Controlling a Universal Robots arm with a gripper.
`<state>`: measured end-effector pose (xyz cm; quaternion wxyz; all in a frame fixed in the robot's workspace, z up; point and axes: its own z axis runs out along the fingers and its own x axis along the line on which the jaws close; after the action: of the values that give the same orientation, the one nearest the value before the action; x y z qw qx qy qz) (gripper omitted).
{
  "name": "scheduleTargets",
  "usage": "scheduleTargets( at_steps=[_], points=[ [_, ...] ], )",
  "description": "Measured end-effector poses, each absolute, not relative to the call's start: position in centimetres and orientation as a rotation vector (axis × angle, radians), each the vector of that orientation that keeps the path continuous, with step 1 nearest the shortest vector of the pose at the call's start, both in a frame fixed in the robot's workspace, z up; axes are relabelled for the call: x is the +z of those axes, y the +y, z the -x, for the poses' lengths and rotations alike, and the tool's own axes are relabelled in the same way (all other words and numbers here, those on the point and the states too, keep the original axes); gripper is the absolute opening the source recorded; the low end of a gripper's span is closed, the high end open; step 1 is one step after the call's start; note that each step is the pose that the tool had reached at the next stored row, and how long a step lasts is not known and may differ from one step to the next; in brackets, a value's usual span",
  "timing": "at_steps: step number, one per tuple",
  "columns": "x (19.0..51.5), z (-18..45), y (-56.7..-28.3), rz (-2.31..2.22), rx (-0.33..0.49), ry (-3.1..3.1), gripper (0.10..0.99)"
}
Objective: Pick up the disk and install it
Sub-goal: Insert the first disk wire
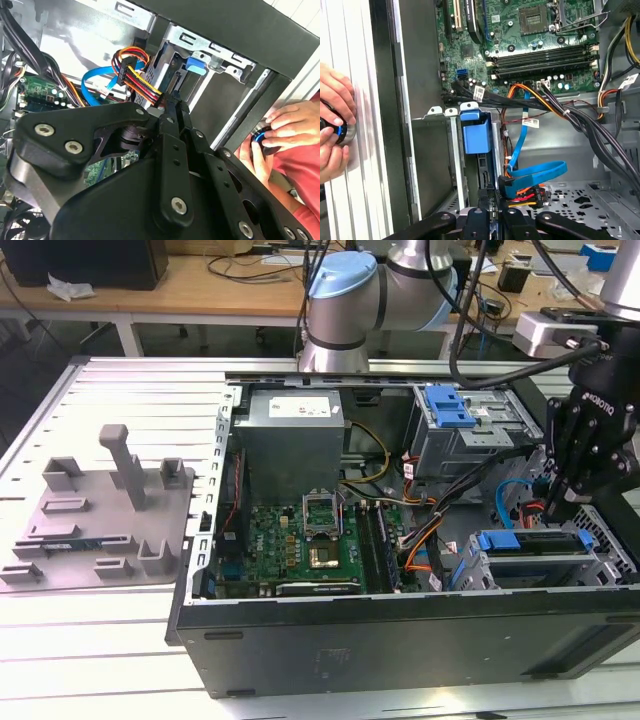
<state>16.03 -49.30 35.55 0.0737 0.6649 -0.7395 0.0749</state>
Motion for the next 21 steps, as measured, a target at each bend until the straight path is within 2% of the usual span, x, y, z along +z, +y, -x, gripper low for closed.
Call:
scheduleTargets(
  at_steps=[11, 21],
  points=[
    [35.5, -16.8, -50.1, -2.007, 0.201, -2.231, 0.165],
    [35.4, -17.2, -50.3, -2.019, 0.137, -2.236, 0.165]
  ],
)
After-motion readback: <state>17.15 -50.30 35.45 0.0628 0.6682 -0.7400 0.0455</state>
